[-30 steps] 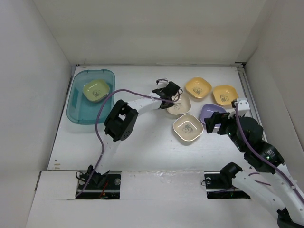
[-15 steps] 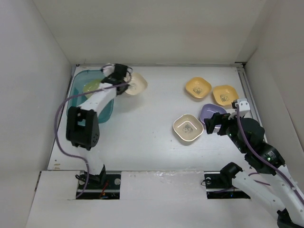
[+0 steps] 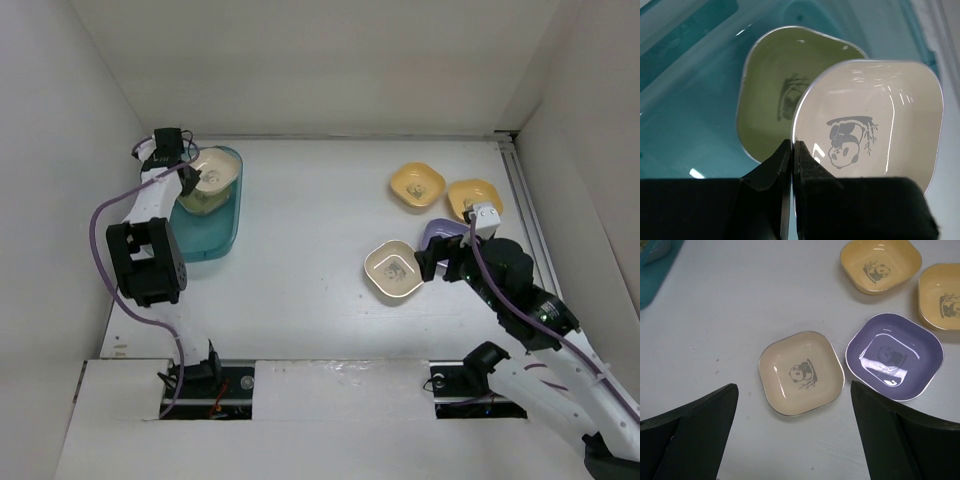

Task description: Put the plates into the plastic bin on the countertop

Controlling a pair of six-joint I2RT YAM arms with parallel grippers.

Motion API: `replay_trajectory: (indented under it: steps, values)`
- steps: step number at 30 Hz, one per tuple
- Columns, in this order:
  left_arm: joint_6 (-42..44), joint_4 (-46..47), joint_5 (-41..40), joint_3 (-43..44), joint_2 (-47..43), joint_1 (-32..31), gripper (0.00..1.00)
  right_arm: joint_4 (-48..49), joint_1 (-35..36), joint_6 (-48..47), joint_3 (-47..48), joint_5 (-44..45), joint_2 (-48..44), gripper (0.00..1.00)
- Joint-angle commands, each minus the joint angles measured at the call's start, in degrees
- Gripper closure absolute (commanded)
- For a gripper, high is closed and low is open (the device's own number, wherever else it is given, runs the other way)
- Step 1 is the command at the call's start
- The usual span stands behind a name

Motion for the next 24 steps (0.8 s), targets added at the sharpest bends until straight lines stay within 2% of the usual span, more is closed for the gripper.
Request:
replay_trajectory:
  steps: [1, 5, 7, 9, 10, 12, 15, 16, 19, 20, 24]
  values:
    - [0.79, -2.17, 0.07, 0.32, -1.21, 1.26, 1.00, 3.81, -0.21, -1.40, -0.07, -0.71, -0.53, 0.00]
    - [-0.44, -2.17, -0.99, -1.79, -2.52, 2.58, 1.00, 3.81, -0.21, -1.40, -0.07, -1.33, -0.53, 0.00]
    - [-0.44, -2.17, -0.99, -1.79, -3.13, 2.58, 0.66, 3.81, -0.21, -1.40, -0.07, -1.94, -0.53, 0.00]
    - [-0.44, -2.17, -0.99, -1.79, -5.41, 2.06, 0.25, 3.81, -0.21, -1.40, -0.69, -1.94, -1.23, 0.00]
    - [-0.44, -1.65, -0.99, -1.79, -6.47, 1.18, 0.01, 3.81, -0.21, -1.40, -0.69, -1.94, -1.24, 0.00]
    - [0.27, -1.64, -0.99, -1.79, -9.54, -1.10, 0.00, 3.81, -0.21, -1.40, -1.30, -1.94, -1.76, 0.00]
    - [1.75, -1.03, -3.08, -1.79, -12.45, -11.01, 0.00, 3.81, -0.73, -1.40, -1.30, -1.42, -1.76, 0.00]
    - [1.76, -1.73, -6.58, -1.79, -12.98, -18.87, 0.00, 3.03, -0.73, -0.53, -1.30, 0.15, -1.76, 0.00]
    - [1.06, -2.79, -9.07, -1.79, -12.98, -30.43, 0.00, -1.17, -0.73, 2.46, 0.97, 4.64, -2.29, 0.00]
    - [0.53, -1.83, -9.60, -3.44, -12.98, -37.17, 0.00, -2.59, -0.73, 3.25, 1.85, 8.04, -2.29, 0.00]
    - [-3.49, -2.25, -12.24, -5.82, -9.83, -51.71, 0.00, -8.74, -0.73, 5.28, 7.29, 15.27, -3.95, 0.00]
